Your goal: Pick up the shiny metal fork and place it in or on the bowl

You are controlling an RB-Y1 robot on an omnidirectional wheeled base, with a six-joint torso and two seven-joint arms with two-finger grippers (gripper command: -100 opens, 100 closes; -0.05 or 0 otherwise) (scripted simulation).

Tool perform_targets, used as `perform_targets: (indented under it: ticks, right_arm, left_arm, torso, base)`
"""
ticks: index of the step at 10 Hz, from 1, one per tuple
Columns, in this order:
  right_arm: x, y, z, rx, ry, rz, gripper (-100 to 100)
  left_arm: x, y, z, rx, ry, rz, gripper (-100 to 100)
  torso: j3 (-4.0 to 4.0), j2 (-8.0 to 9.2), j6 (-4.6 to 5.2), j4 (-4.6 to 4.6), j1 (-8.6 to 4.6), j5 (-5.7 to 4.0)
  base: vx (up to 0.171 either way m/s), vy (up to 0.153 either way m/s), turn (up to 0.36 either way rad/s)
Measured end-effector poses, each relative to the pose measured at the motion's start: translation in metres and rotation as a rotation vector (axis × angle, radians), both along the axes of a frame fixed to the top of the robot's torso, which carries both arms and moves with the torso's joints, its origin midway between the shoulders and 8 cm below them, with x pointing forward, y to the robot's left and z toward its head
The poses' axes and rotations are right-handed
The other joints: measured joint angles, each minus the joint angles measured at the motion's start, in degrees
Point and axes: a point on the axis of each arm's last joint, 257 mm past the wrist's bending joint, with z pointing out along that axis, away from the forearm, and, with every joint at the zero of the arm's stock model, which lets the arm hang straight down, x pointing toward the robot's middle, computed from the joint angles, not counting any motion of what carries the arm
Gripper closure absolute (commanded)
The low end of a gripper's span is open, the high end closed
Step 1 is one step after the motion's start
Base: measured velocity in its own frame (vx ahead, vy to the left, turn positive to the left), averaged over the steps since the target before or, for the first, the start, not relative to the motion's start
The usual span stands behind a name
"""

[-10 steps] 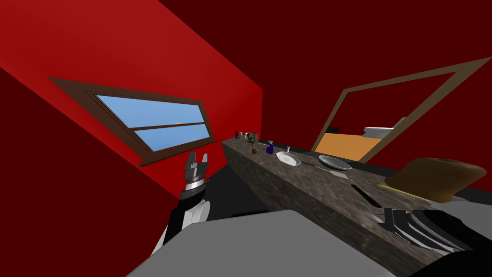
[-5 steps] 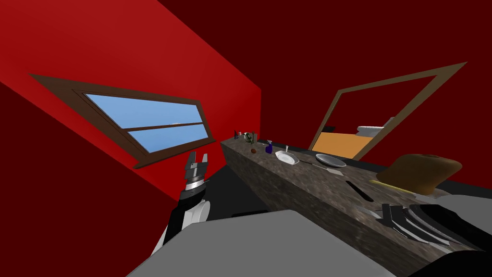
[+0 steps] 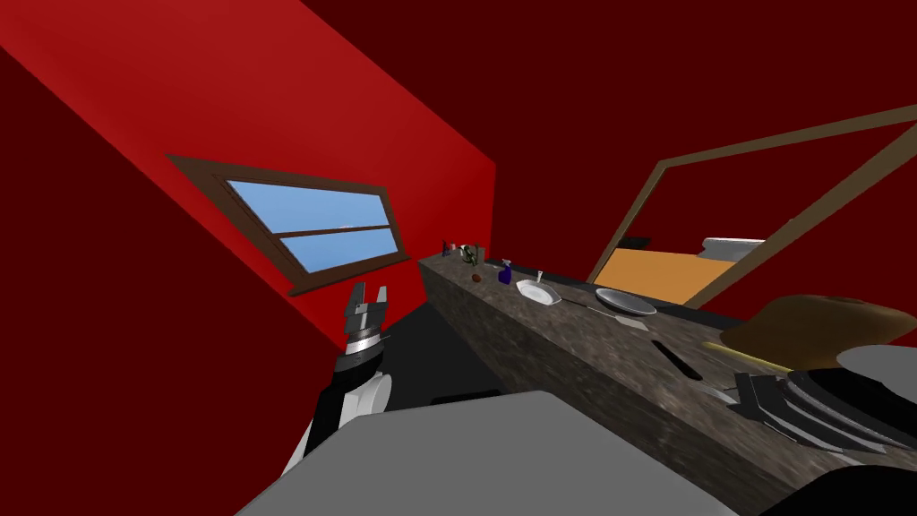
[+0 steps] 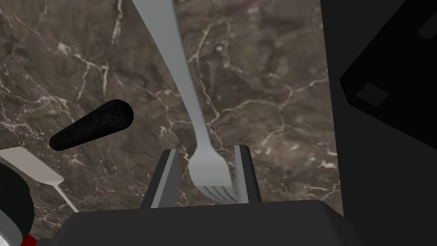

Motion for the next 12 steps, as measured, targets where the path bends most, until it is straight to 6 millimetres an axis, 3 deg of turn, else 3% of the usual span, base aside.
perform_targets:
  ticks: [2, 7, 12]
  right_arm:
    - [-0.001, -0.01, 0.01, -0.016, 0.013, 0.0, 100]
    - [-0.005, -0.033, 0.052, -0.051, 0.048, -0.025, 100]
    - [-0.015, -0.041, 0.073, -0.059, 0.072, -0.062, 100]
  left_arm:
    - [0.0, 0.0, 0.0, 0.0, 0.0, 0.0, 0]
    - [0.0, 0.0, 0.0, 0.0, 0.0, 0.0, 0]
    - [0.0, 0.0, 0.0, 0.0, 0.0, 0.0, 0]
  torso:
    - [-0.18, -0.31, -0.13, -0.06, -0.03, -0.04]
    - [-0.12, -0.2, -0.16, -0.05, -0.43, -0.11]
    - [-0.2, -0.32, -0.24, -0.11, -0.08, -0.03]
  base:
    - [-0.049, -0.094, 0.274]
    - [-0.111, -0.187, 0.367]
    - [-0.113, -0.115, 0.283]
